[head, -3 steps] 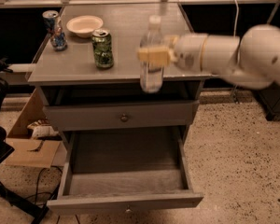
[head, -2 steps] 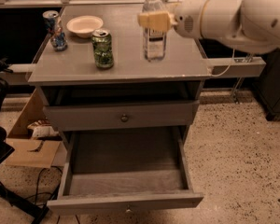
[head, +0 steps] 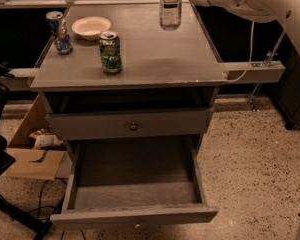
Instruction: Pick blue plastic bottle from middle drawer and place on counter
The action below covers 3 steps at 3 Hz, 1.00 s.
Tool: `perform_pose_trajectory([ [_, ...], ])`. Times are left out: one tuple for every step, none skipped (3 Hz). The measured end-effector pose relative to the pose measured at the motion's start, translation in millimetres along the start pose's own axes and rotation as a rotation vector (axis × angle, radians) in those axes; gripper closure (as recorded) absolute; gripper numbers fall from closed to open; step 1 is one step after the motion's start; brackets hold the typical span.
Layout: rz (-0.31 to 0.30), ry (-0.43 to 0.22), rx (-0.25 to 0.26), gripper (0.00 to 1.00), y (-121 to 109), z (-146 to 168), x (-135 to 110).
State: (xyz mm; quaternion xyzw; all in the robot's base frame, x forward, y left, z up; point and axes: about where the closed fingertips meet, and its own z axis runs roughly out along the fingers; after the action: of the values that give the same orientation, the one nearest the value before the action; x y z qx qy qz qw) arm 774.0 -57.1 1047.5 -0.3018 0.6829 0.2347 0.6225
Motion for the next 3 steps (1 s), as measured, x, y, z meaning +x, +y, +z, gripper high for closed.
perform_pose_trajectory([
  [0.004,0.002,0.076,1.00,-49,27,53],
  [0.043,0.018,0.115,1.00,-67,38,97],
  [0.080,0.013,0.140,1.00,-74,39,127],
])
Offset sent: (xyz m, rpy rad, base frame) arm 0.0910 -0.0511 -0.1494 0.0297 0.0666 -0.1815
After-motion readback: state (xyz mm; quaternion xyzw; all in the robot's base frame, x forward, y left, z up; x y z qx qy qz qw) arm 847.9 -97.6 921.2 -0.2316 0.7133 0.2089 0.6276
